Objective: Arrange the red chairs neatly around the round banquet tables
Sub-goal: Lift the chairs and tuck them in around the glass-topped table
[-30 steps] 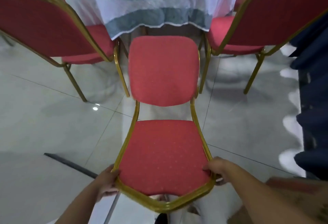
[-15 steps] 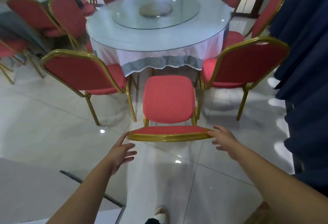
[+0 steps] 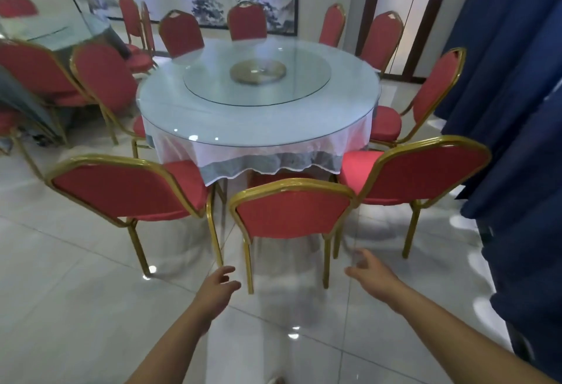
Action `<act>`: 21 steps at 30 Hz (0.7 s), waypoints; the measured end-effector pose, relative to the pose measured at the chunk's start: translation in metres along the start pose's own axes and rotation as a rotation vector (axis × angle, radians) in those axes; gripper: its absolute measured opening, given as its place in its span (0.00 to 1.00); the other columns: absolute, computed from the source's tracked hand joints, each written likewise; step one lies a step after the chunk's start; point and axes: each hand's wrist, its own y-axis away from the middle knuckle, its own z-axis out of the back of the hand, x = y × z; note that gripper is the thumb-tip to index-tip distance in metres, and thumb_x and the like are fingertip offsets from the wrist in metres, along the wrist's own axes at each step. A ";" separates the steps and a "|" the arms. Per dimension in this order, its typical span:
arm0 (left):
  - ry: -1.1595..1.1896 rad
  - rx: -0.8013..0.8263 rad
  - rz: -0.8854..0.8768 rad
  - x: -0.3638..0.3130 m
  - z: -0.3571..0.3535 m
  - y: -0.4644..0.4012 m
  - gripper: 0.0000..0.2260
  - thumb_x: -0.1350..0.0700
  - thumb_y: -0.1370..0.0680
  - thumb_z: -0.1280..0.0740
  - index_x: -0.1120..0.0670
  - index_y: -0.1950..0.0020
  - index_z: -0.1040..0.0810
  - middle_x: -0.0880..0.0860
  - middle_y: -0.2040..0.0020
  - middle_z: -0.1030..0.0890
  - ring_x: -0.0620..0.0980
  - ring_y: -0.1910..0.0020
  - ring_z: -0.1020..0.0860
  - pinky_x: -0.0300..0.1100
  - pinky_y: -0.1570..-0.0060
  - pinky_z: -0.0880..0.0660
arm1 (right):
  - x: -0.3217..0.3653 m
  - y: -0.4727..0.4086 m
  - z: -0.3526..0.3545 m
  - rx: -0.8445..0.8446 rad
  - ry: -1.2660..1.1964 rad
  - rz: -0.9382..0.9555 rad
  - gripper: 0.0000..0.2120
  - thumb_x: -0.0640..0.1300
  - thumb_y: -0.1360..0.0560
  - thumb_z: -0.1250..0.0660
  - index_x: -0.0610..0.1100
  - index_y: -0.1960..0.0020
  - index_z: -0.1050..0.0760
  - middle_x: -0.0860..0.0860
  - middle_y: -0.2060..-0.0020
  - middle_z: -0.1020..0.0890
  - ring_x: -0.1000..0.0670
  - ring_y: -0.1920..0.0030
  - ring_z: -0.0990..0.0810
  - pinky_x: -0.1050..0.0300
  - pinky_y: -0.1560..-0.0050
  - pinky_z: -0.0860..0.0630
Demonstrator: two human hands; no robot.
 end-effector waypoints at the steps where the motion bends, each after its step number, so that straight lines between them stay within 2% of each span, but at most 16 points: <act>1: -0.036 -0.014 -0.021 -0.009 0.003 -0.009 0.20 0.57 0.22 0.32 0.49 0.30 0.28 0.56 0.33 0.27 0.53 0.39 0.25 0.52 0.38 0.27 | 0.007 -0.004 0.000 -0.007 -0.002 0.007 0.30 0.51 0.22 0.32 0.51 0.24 0.40 0.47 0.33 0.29 0.49 0.41 0.28 0.51 0.39 0.29; 5: -0.148 -0.046 -0.087 -0.054 0.014 -0.045 0.27 0.56 0.23 0.31 0.48 0.25 0.35 0.56 0.28 0.31 0.54 0.35 0.28 0.50 0.39 0.28 | 0.029 -0.029 0.004 -0.060 -0.016 0.052 0.31 0.50 0.22 0.32 0.50 0.23 0.40 0.46 0.29 0.31 0.47 0.34 0.29 0.49 0.36 0.28; 9: -0.236 -0.088 -0.266 -0.106 0.014 -0.076 0.34 0.58 0.26 0.26 0.50 0.23 0.38 0.55 0.26 0.34 0.55 0.28 0.34 0.51 0.32 0.32 | 0.058 -0.065 0.026 -0.127 0.102 0.199 0.34 0.50 0.26 0.29 0.52 0.24 0.40 0.49 0.27 0.33 0.46 0.30 0.31 0.48 0.34 0.28; 12: -0.549 -0.184 -0.318 -0.140 0.007 -0.104 0.41 0.51 0.30 0.23 0.47 0.22 0.40 0.56 0.23 0.40 0.57 0.25 0.40 0.53 0.28 0.38 | 0.083 -0.106 0.046 -0.185 0.274 0.320 0.42 0.54 0.31 0.25 0.54 0.23 0.42 0.50 0.26 0.37 0.47 0.27 0.36 0.48 0.30 0.34; 15: -0.828 -0.234 -0.268 -0.168 0.000 -0.140 0.48 0.44 0.34 0.22 0.46 0.20 0.44 0.56 0.20 0.48 0.58 0.22 0.49 0.53 0.24 0.45 | 0.110 -0.146 0.055 -0.124 0.546 0.315 0.49 0.59 0.31 0.26 0.56 0.20 0.51 0.51 0.21 0.47 0.46 0.22 0.47 0.43 0.25 0.44; 16: -0.876 -0.214 -0.250 -0.176 -0.003 -0.150 0.47 0.44 0.34 0.22 0.46 0.20 0.44 0.55 0.20 0.47 0.58 0.22 0.48 0.53 0.24 0.45 | 0.115 -0.161 0.056 -0.083 0.599 0.297 0.49 0.60 0.31 0.26 0.56 0.20 0.53 0.51 0.21 0.48 0.45 0.22 0.49 0.42 0.25 0.46; 18: -0.884 -0.123 -0.204 -0.189 -0.009 -0.166 0.42 0.47 0.33 0.22 0.47 0.23 0.37 0.55 0.25 0.35 0.57 0.26 0.36 0.51 0.28 0.36 | 0.119 -0.190 0.057 -0.011 0.658 0.294 0.46 0.58 0.31 0.26 0.55 0.21 0.48 0.50 0.22 0.43 0.44 0.23 0.46 0.42 0.26 0.45; 20: -0.837 -0.039 -0.166 -0.196 -0.019 -0.174 0.26 0.53 0.30 0.23 0.50 0.33 0.25 0.53 0.39 0.21 0.52 0.40 0.23 0.45 0.42 0.26 | 0.117 -0.219 0.059 0.023 0.650 0.334 0.36 0.54 0.33 0.27 0.55 0.27 0.34 0.51 0.30 0.31 0.46 0.28 0.34 0.47 0.30 0.35; 21: -0.857 -0.048 -0.166 -0.197 -0.023 -0.177 0.17 0.55 0.28 0.25 0.50 0.41 0.22 0.51 0.46 0.19 0.50 0.47 0.21 0.41 0.50 0.25 | 0.115 -0.231 0.060 0.023 0.650 0.373 0.29 0.53 0.34 0.27 0.56 0.33 0.26 0.52 0.36 0.24 0.46 0.34 0.28 0.50 0.35 0.30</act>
